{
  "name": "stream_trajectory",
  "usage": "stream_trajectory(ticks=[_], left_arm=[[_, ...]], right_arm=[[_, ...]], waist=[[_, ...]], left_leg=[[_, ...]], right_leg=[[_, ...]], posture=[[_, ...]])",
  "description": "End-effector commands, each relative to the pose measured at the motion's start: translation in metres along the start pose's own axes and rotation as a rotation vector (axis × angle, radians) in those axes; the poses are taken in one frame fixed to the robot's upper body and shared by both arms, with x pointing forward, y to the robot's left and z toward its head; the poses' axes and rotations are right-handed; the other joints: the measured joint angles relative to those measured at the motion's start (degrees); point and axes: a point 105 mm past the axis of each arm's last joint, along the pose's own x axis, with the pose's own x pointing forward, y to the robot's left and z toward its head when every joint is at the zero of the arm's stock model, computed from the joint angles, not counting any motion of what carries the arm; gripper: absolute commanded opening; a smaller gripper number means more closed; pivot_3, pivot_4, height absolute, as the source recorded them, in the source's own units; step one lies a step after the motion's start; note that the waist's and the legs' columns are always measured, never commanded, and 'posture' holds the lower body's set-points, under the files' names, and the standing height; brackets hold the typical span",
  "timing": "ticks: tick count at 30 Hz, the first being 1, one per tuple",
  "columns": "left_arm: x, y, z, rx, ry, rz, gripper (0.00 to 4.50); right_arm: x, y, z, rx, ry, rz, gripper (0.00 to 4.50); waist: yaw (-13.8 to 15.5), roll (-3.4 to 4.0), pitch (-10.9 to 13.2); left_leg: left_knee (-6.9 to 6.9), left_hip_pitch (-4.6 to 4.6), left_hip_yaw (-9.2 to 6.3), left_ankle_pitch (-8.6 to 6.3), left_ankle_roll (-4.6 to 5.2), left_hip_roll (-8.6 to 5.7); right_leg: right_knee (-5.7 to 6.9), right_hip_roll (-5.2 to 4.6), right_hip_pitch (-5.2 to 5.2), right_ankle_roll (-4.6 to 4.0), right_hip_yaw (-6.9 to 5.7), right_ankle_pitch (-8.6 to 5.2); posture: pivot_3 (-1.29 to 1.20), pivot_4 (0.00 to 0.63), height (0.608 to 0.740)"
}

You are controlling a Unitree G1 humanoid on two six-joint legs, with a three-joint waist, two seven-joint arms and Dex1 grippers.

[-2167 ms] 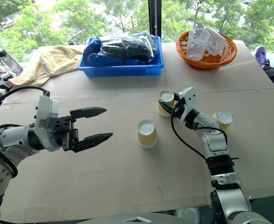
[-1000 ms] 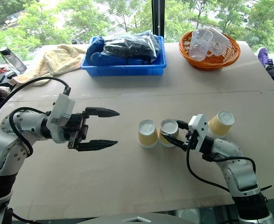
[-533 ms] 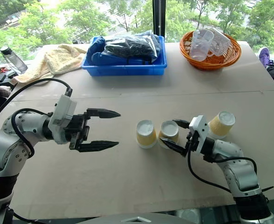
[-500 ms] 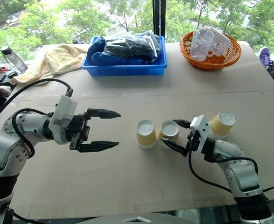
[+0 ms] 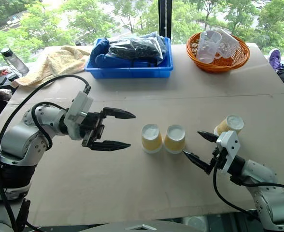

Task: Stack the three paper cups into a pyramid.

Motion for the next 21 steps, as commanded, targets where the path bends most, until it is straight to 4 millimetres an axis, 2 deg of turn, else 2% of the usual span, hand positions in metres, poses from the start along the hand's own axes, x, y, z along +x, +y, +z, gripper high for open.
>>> stream_trajectory(ticks=[1, 5, 8, 15, 21], left_arm=[[0.009, 0.007, 0.004, 0.043, 0.007, -0.049, 4.50], [0.016, 0.018, 0.014, 0.066, -0.035, -0.069, 4.50], [0.019, 0.023, 0.018, 0.078, -0.050, -0.081, 4.50], [0.025, 0.018, 0.020, 0.079, -0.063, -0.122, 4.50], [0.025, 0.018, 0.021, 0.082, -0.060, -0.102, 4.50]], right_arm=[[-0.016, -0.028, 0.028, -0.153, -0.113, -0.221, 4.48], [-0.028, -0.048, 0.041, -0.226, -0.160, -0.370, 4.48], [-0.031, -0.054, 0.044, -0.226, -0.171, -0.422, 4.48], [-0.039, -0.075, 0.028, -0.131, -0.126, -0.557, 4.48], [-0.032, -0.076, 0.019, -0.013, -0.129, -0.531, 4.48]], waist=[[0.04, -0.02, 0.00], [-0.16, -0.05, 0.01], [-0.21, -0.04, 0.00], [-0.26, -0.04, 0.00], [-0.25, -0.04, 0.01]], left_leg=[[0.02, -0.01, 0.01, 0.00, 0.00, 0.00], [0.06, -0.01, 0.06, 0.00, 0.01, -0.02], [0.07, 0.00, 0.05, 0.01, 0.00, 0.01], [0.10, 0.01, 0.10, 0.01, 0.00, 0.02], [0.14, 0.01, 0.10, 0.01, 0.01, 0.02]], right_leg=[[0.00, 0.01, 0.00, 0.01, 0.00, 0.00], [0.00, 0.04, 0.01, 0.02, 0.07, 0.00], [0.05, 0.07, 0.00, 0.01, 0.06, 0.00], [0.09, 0.08, -0.01, 0.00, 0.13, 0.00], [0.15, 0.07, -0.01, 0.00, 0.16, 0.00]], posture=[[0.00, 0.150, 0.740], [0.00, 0.150, 0.740], [0.00, 0.150, 0.740], [0.00, 0.150, 0.740], [0.00, 0.150, 0.740]])
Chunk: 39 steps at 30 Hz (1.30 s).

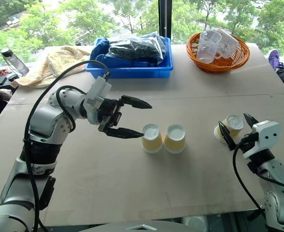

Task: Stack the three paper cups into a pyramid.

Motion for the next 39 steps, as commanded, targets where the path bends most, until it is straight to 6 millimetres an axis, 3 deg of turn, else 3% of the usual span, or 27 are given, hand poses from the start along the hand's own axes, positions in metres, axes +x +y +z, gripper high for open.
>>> stream_trajectory(ticks=[1, 12, 22, 25, 29, 33, 39], left_arm=[[0.000, -0.001, 0.009, 0.042, -0.005, 0.018, 4.50], [-0.007, 0.011, 0.004, 0.035, 0.034, 0.176, 4.50], [-0.009, 0.011, 0.000, 0.044, 0.053, 0.194, 4.50], [-0.012, 0.012, 0.001, 0.052, 0.057, 0.201, 4.50], [-0.014, 0.012, 0.000, 0.051, 0.068, 0.206, 4.50], [-0.018, 0.012, -0.001, 0.052, 0.076, 0.226, 4.50], [-0.030, 0.000, -0.005, 0.025, 0.102, 0.267, 4.50]], right_arm=[[0.004, -0.002, 0.008, 0.023, -0.028, -0.004, 4.48], [0.011, -0.009, -0.003, 0.090, -0.004, -0.020, 4.48], [0.013, -0.007, -0.005, 0.080, 0.009, 0.000, 4.48], [0.012, -0.009, -0.007, 0.075, 0.021, -0.004, 3.75], [0.011, -0.011, -0.009, 0.080, 0.024, -0.011, 2.10], [0.016, -0.008, -0.003, 0.064, 0.003, 0.022, 2.10], [0.035, 0.028, 0.040, 0.051, -0.081, 0.276, 2.10]], waist=[[0.00, 0.00, 0.00], [0.02, 0.00, 0.00], [0.02, 0.00, 0.00], [0.02, 0.00, 0.00], [0.03, 0.00, 0.00], [-0.01, 0.00, 0.00], [-0.22, 0.02, 0.01]], left_leg=[[0.01, 0.00, 0.00, 0.00, 0.00, 0.00], [0.04, 0.00, 0.00, 0.00, 0.01, 0.00], [0.06, 0.00, 0.00, 0.00, 0.01, 0.00], [0.07, 0.00, 0.00, 0.00, 0.01, 0.00], [0.08, 0.00, 0.00, 0.00, 0.01, 0.00], [0.12, 0.01, 0.01, 0.00, 0.01, 0.00], [0.13, 0.02, 0.08, 0.00, 0.01, 0.04]], right_leg=[[0.01, 0.00, 0.00, 0.00, 0.00, 0.00], [0.08, -0.02, -0.01, -0.01, 0.02, 0.00], [0.12, -0.01, -0.02, -0.01, 0.01, 0.00], [0.12, -0.02, -0.02, -0.01, 0.02, 0.00], [0.14, -0.01, -0.02, -0.01, 0.02, 0.00], [0.16, -0.02, -0.02, -0.01, 0.03, 0.00], [0.25, -0.02, -0.10, -0.01, 0.14, 0.00]], posture=[[0.00, 0.150, 0.740], [0.00, 0.150, 0.740], [0.00, 0.150, 0.740], [0.00, 0.150, 0.740], [0.00, 0.150, 0.740], [0.00, 0.150, 0.740], [0.00, 0.150, 0.740]])
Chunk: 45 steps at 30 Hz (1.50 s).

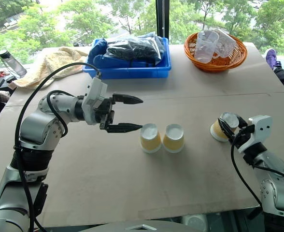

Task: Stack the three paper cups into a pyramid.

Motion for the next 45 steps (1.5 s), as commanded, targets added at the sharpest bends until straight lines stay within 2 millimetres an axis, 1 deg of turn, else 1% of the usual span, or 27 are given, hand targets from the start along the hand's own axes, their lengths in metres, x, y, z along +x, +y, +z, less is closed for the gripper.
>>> stream_trajectory(ticks=[1, 3, 9, 11, 13, 14, 19, 25, 33, 37, 39, 40, 42, 43, 45], left_arm=[[-0.014, -0.006, 0.010, 0.040, 0.001, 0.040, 4.50], [-0.020, -0.013, 0.007, 0.015, 0.009, 0.058, 4.50], [-0.030, -0.045, 0.000, -0.065, 0.039, 0.017, 4.50], [-0.031, -0.050, 0.000, -0.065, 0.038, 0.015, 4.50], [-0.031, -0.052, 0.002, -0.047, 0.025, 0.022, 4.50], [-0.031, -0.053, 0.003, -0.043, 0.022, 0.023, 4.50], [-0.026, -0.057, 0.002, -0.030, 0.027, 0.022, 4.50], [-0.027, -0.058, 0.001, -0.040, 0.031, 0.039, 4.50], [-0.028, -0.060, -0.002, -0.044, 0.047, 0.048, 4.50], [-0.028, -0.059, -0.006, -0.039, 0.062, 0.051, 4.50], [-0.028, -0.059, -0.008, -0.039, 0.068, 0.050, 4.50], [-0.028, -0.059, -0.009, -0.040, 0.071, 0.050, 4.50], [-0.029, -0.059, -0.010, -0.042, 0.073, 0.052, 4.50], [-0.029, -0.059, -0.010, -0.050, 0.061, 0.058, 4.50], [-0.030, -0.058, -0.012, -0.062, 0.055, 0.068, 4.50]], right_arm=[[0.015, 0.036, 0.044, -0.026, -0.098, 0.225, 2.10], [0.022, 0.057, 0.062, -0.004, -0.113, 0.354, 2.10], [0.029, 0.099, 0.096, 0.018, -0.120, 0.615, 2.10], [0.028, 0.112, 0.100, 0.022, -0.104, 0.697, 2.10], [0.026, 0.127, 0.099, 0.020, -0.068, 0.784, 2.10], [0.027, 0.131, 0.098, 0.011, -0.052, 0.807, 2.10], [0.032, 0.140, 0.089, -0.023, -0.006, 0.849, 2.10], [0.034, 0.151, 0.083, -0.044, 0.013, 0.888, 2.10], [0.039, 0.151, 0.079, -0.085, 0.017, 0.865, 2.10], [0.037, 0.153, 0.077, -0.085, 0.033, 0.880, 2.10], [0.037, 0.153, 0.077, -0.085, 0.036, 0.885, 3.04], [0.037, 0.153, 0.077, -0.084, 0.035, 0.885, 3.38], [0.037, 0.153, 0.079, -0.083, 0.028, 0.883, 4.35], [0.037, 0.152, 0.080, -0.080, 0.023, 0.880, 4.44], [0.037, 0.149, 0.081, -0.080, 0.011, 0.866, 4.44]], waist=[[-0.08, 0.00, 0.00], [-0.07, 0.01, 0.01], [0.47, -0.05, 0.03], [0.49, -0.07, 0.04], [0.44, -0.07, 0.04], [0.43, -0.07, 0.04], [0.29, -0.07, 0.04], [0.26, -0.07, 0.04], [0.29, -0.08, 0.04], [0.27, -0.07, 0.04], [0.28, -0.07, 0.05], [0.28, -0.07, 0.05], [0.28, -0.07, 0.05], [0.28, -0.07, 0.04], [0.27, -0.07, 0.05]], left_leg=[[0.00, 0.00, 0.00, 0.00, 0.00, 0.00], [0.00, 0.00, 0.03, 0.00, 0.00, 0.05], [-0.01, -0.07, -0.02, -0.02, 0.01, 0.08], [0.00, -0.12, -0.05, -0.03, 0.03, 0.07], [0.00, -0.14, -0.05, -0.03, 0.04, 0.05], [0.00, -0.13, -0.05, -0.04, 0.04, 0.05], [0.00, -0.14, -0.05, -0.04, 0.04, 0.05], [0.00, -0.14, -0.05, -0.04, 0.04, 0.05], [0.00, -0.14, -0.05, -0.04, 0.03, 0.05], [-0.01, -0.15, -0.05, -0.04, 0.03, 0.06], [-0.01, -0.15, -0.05, -0.04, 0.02, 0.06], [-0.01, -0.15, -0.05, -0.04, 0.02, 0.06], [-0.01, -0.14, -0.05, -0.04, 0.02, 0.06], [-0.01, -0.14, -0.05, -0.04, 0.02, 0.06], [-0.01, -0.14, -0.05, -0.04, 0.02, 0.06]], right_leg=[[0.02, -0.01, 0.00, 0.00, 0.00, 0.00], [0.05, 0.00, -0.06, -0.01, 0.02, 0.00], [-0.06, -0.06, -0.06, -0.03, -0.05, 0.00], [-0.13, -0.10, -0.05, -0.03, -0.10, 0.01], [-0.16, -0.13, -0.05, -0.03, -0.10, 0.01], [-0.16, -0.13, -0.05, -0.03, -0.11, 0.01], [-0.15, -0.11, -0.05, -0.04, -0.11, 0.01], [-0.15, -0.10, -0.05, -0.04, -0.13, 0.01], [-0.15, -0.10, -0.06, -0.03, -0.13, 0.01], [-0.15, -0.09, -0.06, -0.03, -0.14, 0.01], [-0.15, -0.09, -0.06, -0.03, -0.14, 0.01], [-0.16, -0.09, -0.06, -0.03, -0.14, 0.01], [-0.16, -0.09, -0.06, -0.03, -0.14, 0.01], [-0.16, -0.09, -0.06, -0.03, -0.14, 0.01], [-0.16, -0.10, -0.06, -0.03, -0.14, 0.01]], posture=[[0.00, 0.150, 0.740], [0.00, 0.150, 0.740], [0.00, 0.150, 0.740], [0.00, 0.150, 0.740], [0.00, 0.150, 0.740], [0.00, 0.150, 0.740], [0.00, 0.150, 0.740], [0.00, 0.150, 0.740], [0.00, 0.150, 0.740], [0.00, 0.150, 0.740], [0.00, 0.150, 0.740], [0.00, 0.150, 0.740], [0.00, 0.150, 0.740], [0.00, 0.150, 0.740], [0.00, 0.150, 0.740]])
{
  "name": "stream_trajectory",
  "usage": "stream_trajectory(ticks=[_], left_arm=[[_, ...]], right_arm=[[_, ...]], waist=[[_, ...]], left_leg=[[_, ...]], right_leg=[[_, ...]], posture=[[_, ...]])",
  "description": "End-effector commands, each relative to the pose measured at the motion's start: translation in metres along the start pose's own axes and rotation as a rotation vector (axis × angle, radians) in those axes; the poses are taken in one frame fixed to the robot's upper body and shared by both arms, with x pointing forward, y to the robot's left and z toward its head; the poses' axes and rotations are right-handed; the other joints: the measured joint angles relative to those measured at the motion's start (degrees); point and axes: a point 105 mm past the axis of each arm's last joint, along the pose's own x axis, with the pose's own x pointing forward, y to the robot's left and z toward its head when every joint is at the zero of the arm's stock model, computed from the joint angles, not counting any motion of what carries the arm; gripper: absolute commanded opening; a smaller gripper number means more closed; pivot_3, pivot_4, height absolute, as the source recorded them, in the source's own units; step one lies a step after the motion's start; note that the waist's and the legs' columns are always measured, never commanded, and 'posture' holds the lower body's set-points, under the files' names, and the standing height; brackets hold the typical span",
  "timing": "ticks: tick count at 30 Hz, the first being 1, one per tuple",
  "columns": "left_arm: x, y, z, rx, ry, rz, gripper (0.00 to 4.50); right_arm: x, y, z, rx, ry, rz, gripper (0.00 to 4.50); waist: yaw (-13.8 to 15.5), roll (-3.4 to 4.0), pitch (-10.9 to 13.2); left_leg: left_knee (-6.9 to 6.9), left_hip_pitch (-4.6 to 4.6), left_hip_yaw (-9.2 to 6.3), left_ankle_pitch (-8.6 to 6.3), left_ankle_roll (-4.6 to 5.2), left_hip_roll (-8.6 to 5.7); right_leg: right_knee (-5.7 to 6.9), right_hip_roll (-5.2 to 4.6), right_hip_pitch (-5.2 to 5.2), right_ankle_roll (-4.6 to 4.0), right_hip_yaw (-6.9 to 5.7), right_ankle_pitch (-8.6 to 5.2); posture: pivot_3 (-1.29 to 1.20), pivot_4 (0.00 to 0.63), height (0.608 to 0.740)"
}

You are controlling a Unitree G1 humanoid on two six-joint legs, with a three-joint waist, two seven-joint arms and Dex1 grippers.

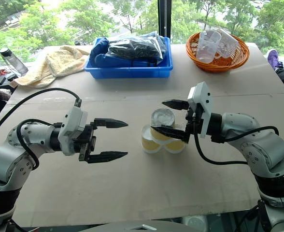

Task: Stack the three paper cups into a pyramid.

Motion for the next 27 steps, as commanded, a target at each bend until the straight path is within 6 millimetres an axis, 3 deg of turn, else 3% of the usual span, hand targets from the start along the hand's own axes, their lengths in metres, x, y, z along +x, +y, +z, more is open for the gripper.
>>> stream_trajectory(ticks=[1, 5, 10, 12, 16, 21, 23, 27], left_arm=[[-0.004, 0.001, 0.001, 0.013, -0.011, 0.017, 4.50], [-0.006, 0.000, -0.001, -0.012, -0.037, 0.036, 4.50], [-0.010, -0.001, -0.008, -0.063, -0.072, 0.079, 4.50], [-0.014, 0.001, -0.023, -0.091, -0.041, 0.146, 4.50], [-0.017, 0.003, -0.057, -0.160, 0.008, 0.276, 4.50], [-0.013, 0.003, -0.091, -0.175, 0.045, 0.446, 4.50], [-0.013, 0.001, -0.107, -0.174, 0.094, 0.494, 4.50], [-0.010, -0.003, -0.113, -0.174, 0.070, 0.521, 4.50]], right_arm=[[-0.003, 0.001, 0.013, -0.047, -0.039, -0.003, 4.44], [-0.014, 0.000, 0.011, -0.037, -0.038, -0.019, 4.44], [-0.047, 0.005, 0.005, -0.003, -0.004, -0.023, 4.44], [-0.059, 0.007, 0.001, 0.016, -0.006, -0.039, 4.44], [-0.085, 0.003, -0.047, 0.074, 0.144, -0.121, 4.44], [-0.110, -0.014, -0.099, 0.088, 0.150, -0.292, 4.44], [-0.115, -0.017, -0.111, 0.079, 0.125, -0.337, 4.44], [-0.116, -0.022, -0.126, 0.030, 0.104, -0.369, 4.44]], waist=[[0.01, 0.00, 0.00], [0.04, 0.00, 0.00], [0.17, 0.00, 0.01], [0.17, 0.00, 0.01], [0.16, -0.02, -0.01], [0.17, -0.07, -0.03], [0.14, -0.06, -0.03], [0.10, -0.05, -0.03]], left_leg=[[0.00, 0.00, 0.00, 0.00, 0.00, 0.00], [-0.01, 0.00, -0.01, 0.00, 0.00, 0.00], [-0.05, -0.02, -0.02, -0.01, 0.00, 0.00], [-0.10, -0.05, -0.06, -0.02, 0.02, 0.00], [-0.23, -0.01, -0.05, -0.03, 0.03, 0.00], [-0.25, 0.01, -0.04, -0.03, 0.04, 0.00], [-0.25, 0.02, -0.04, -0.03, 0.05, 0.00], [-0.26, 0.05, -0.04, -0.03, 0.03, 0.05]], right_leg=[[0.00, 0.00, 0.00, 0.00, 0.00, 0.00], [-0.02, -0.01, 0.00, 0.00, -0.01, 0.00], [-0.07, -0.04, 0.01, 0.00, -0.03, 0.00], [-0.17, -0.05, 0.02, 0.00, -0.06, 0.00], [-0.29, -0.05, 0.04, 0.00, -0.06, 0.00], [-0.31, -0.09, 0.05, 0.01, -0.05, 0.01], [-0.30, -0.09, 0.04, -0.05, -0.05, 0.05], [-0.28, -0.08, 0.02, -0.15, -0.06, 0.11]], posture=[[0.00, 0.150, 0.740], [0.00, 0.150, 0.740], [0.00, 0.150, 0.740], [0.00, 0.150, 0.740], [0.00, 0.150, 0.740], [0.00, 0.150, 0.740], [0.00, 0.150, 0.740], [0.00, 0.150, 0.740]])
